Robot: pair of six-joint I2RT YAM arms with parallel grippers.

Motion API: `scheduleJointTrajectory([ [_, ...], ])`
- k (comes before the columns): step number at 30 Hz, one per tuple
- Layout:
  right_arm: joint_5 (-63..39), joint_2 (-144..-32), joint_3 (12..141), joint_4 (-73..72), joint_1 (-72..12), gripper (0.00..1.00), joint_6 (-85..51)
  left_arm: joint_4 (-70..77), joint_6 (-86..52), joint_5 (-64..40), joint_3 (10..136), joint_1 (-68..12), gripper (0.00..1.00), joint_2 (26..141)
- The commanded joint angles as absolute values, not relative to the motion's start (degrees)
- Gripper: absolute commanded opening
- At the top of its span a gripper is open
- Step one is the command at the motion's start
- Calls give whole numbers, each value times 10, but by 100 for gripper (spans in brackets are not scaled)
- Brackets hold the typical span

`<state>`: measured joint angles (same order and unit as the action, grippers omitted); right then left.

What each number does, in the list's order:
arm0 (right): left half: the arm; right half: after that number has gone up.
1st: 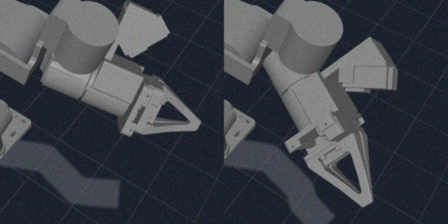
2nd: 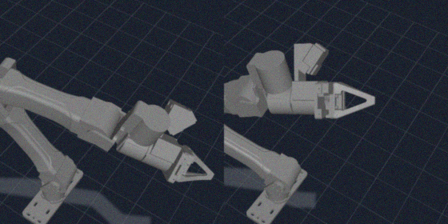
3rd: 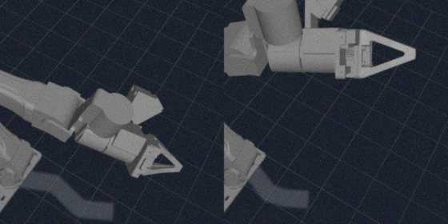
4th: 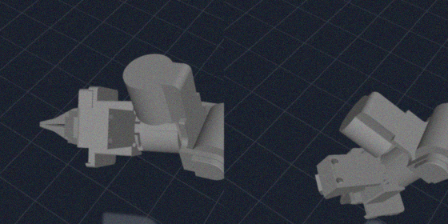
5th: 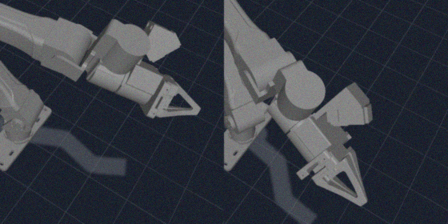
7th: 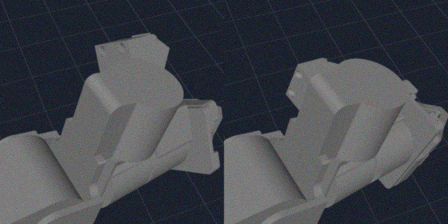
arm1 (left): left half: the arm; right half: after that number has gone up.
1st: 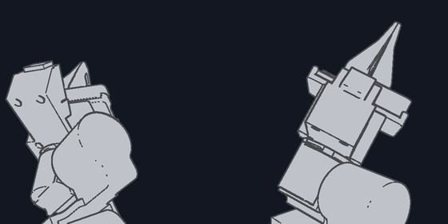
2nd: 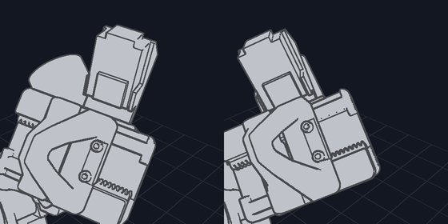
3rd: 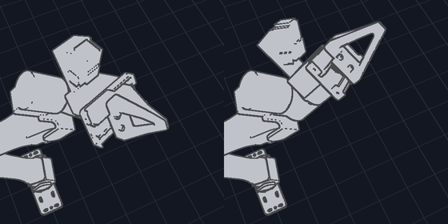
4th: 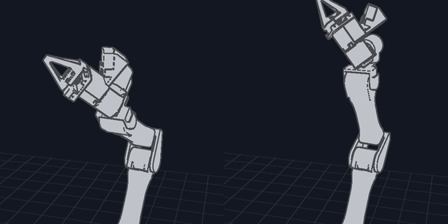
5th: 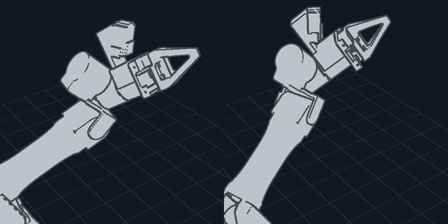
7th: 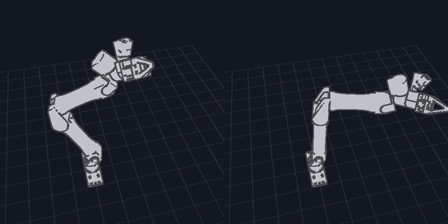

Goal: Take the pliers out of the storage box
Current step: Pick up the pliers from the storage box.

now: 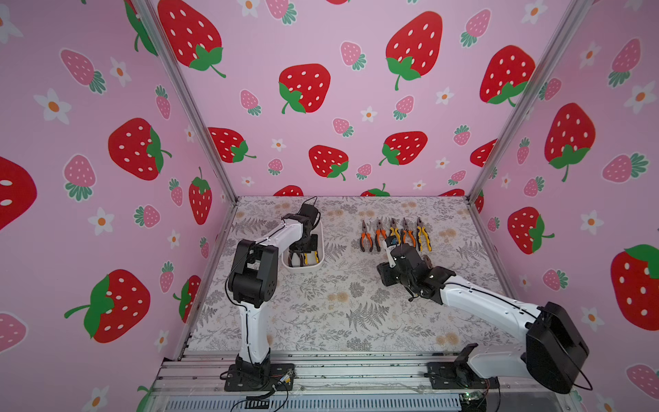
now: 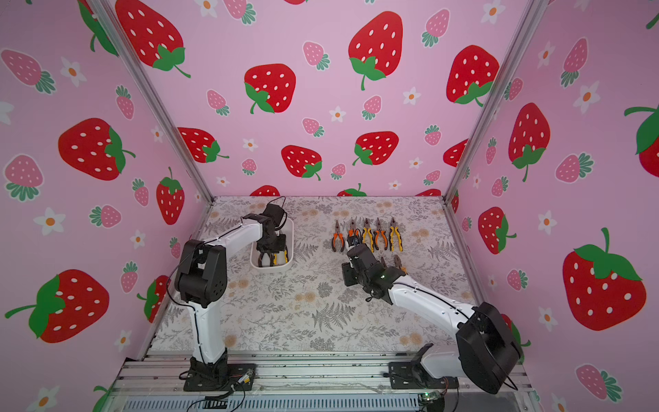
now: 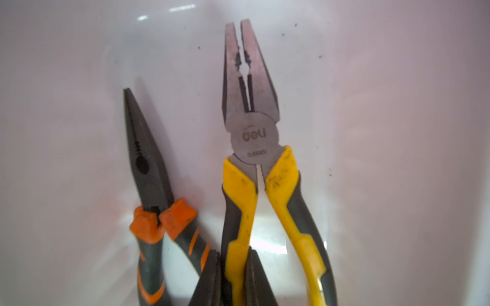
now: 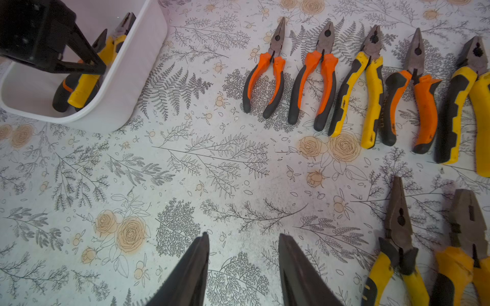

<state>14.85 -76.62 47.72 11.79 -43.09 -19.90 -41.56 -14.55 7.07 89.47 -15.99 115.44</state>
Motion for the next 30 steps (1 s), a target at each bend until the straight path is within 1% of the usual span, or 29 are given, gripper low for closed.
scheduleJointTrajectory([
  [1, 149, -772, 496, 126, -433, 48, -197, -441, -131, 87, 942, -162, 0, 1109],
  [6, 150, -769, 494, 126, -434, 48, -198, -455, -119, 102, 930, -162, 0, 1100],
  [12, 149, -769, 494, 125, -433, 48, -197, -428, -119, 115, 886, -162, 0, 1111],
  [16, 150, -765, 492, 125, -434, 48, -198, -427, -126, 111, 891, -162, 0, 1131],
  [19, 149, -763, 490, 124, -433, 48, -198, -419, -131, 107, 883, -166, 0, 1124],
  [23, 148, -765, 491, 124, -434, 48, -197, -411, -135, 112, 864, -174, 0, 1087],
  [26, 147, -769, 494, 124, -433, 48, -197, -394, -143, 122, 824, -191, 0, 1029],
  [30, 148, -779, 519, 147, -433, 47, -198, -353, -154, 194, 744, -244, 0, 930],
])
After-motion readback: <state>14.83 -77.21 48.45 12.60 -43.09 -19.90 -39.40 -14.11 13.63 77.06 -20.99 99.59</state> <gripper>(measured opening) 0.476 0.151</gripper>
